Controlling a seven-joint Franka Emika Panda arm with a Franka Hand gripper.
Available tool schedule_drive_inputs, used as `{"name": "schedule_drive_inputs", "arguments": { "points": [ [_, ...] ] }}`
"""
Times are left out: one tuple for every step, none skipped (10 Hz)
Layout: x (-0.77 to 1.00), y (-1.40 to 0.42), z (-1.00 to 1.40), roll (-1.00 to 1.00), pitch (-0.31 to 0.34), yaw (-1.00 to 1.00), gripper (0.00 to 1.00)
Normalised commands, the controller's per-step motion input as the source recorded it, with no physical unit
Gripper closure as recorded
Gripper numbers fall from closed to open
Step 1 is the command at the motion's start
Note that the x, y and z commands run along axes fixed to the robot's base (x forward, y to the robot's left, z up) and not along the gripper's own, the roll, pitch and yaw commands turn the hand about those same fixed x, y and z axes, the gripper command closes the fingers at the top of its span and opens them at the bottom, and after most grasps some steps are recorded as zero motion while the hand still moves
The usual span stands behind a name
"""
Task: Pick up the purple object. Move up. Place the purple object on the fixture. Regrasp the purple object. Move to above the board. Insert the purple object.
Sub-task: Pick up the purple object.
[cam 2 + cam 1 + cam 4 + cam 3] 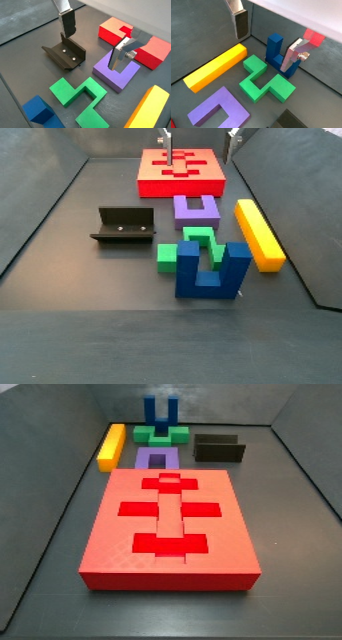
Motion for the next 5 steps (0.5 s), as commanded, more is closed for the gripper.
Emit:
{"name": "schedule_drive_inputs", "arguments": {
  "points": [
    [-0.05,0.01,0.00,0.00,0.000,0.00,0.00],
    [0.00,-0.06,-0.06,0.00,0.000,-0.19,0.00],
    [0.05,-0.26,-0.21,-0.09,-0.091,-0.22,0.00],
    [0.31,-0.41,-0.14,-0.04,-0.027,-0.12,0.00],
    [0.41,-0.53,-0.12,0.01,0.000,-0.11,0.00]
  ]
}}
